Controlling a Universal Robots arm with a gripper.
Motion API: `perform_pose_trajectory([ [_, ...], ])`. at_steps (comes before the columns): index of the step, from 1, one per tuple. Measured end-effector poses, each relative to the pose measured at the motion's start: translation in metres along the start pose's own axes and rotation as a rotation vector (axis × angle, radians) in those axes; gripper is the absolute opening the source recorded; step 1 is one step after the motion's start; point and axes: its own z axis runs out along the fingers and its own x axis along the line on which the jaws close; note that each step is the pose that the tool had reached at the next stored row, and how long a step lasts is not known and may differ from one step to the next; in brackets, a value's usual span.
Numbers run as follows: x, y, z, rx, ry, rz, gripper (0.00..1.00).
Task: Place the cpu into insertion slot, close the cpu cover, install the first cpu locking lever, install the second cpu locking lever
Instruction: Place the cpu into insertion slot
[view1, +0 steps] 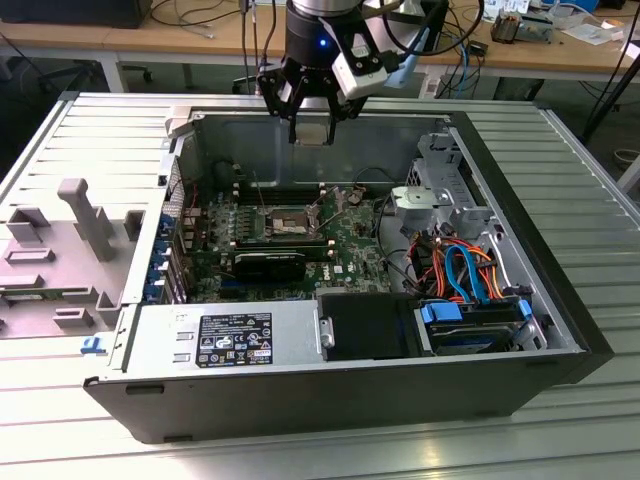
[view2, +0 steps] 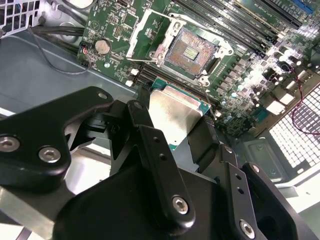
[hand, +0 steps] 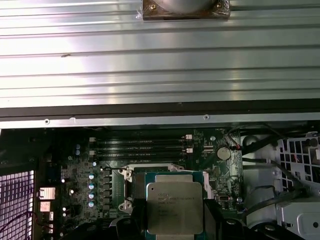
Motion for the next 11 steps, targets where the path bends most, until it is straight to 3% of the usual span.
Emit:
perform_pose_trajectory([
  [11,0.0,-0.0021,0.0015,0.0002,0.0001,0.0,0.55],
])
